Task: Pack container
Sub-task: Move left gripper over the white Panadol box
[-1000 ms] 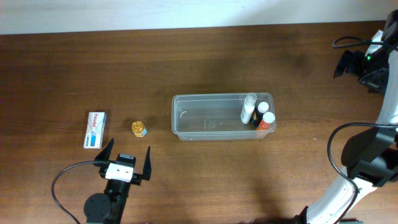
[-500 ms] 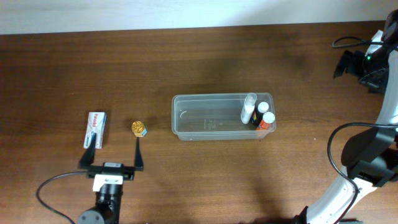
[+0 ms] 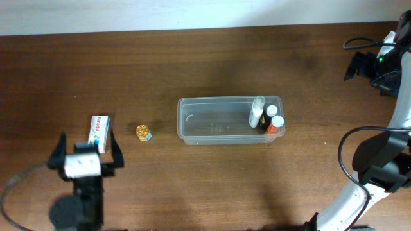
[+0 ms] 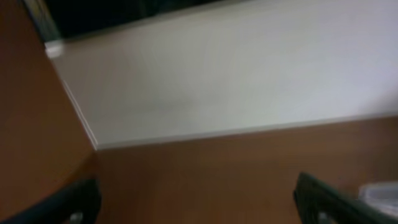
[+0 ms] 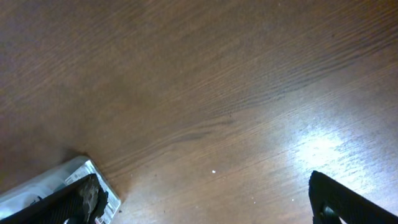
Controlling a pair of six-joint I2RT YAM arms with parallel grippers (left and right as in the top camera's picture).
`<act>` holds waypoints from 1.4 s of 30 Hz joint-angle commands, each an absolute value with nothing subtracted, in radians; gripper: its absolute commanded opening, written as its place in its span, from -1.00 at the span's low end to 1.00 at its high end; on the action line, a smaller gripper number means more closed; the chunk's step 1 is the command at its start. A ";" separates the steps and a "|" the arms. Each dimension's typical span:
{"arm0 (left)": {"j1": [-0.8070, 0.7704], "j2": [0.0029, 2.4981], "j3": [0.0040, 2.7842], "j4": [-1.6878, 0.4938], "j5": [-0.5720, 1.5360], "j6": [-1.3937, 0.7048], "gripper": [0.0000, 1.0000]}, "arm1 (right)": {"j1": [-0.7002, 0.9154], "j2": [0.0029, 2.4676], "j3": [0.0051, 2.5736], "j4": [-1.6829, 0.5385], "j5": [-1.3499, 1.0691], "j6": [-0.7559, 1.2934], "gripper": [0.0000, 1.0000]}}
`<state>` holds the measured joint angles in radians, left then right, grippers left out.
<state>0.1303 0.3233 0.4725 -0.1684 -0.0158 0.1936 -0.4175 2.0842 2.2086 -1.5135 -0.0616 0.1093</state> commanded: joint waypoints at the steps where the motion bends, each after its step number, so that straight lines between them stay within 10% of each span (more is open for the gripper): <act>1: 0.197 0.532 0.680 -0.265 -0.022 0.207 0.99 | -0.416 2.067 2.226 -1.511 -0.068 0.121 0.97; 27: 0.415 1.611 1.256 -0.696 0.015 0.241 0.99 | -0.416 2.067 2.226 -1.511 -0.068 0.121 0.97; 42: 0.393 1.759 1.256 -0.707 0.027 0.433 0.99 | -0.416 2.067 2.226 -1.511 -0.068 0.121 0.97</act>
<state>0.3946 1.7088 1.2385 -0.6872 0.0257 0.3904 -0.4175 2.0842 2.2086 -1.5131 -0.0654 0.1097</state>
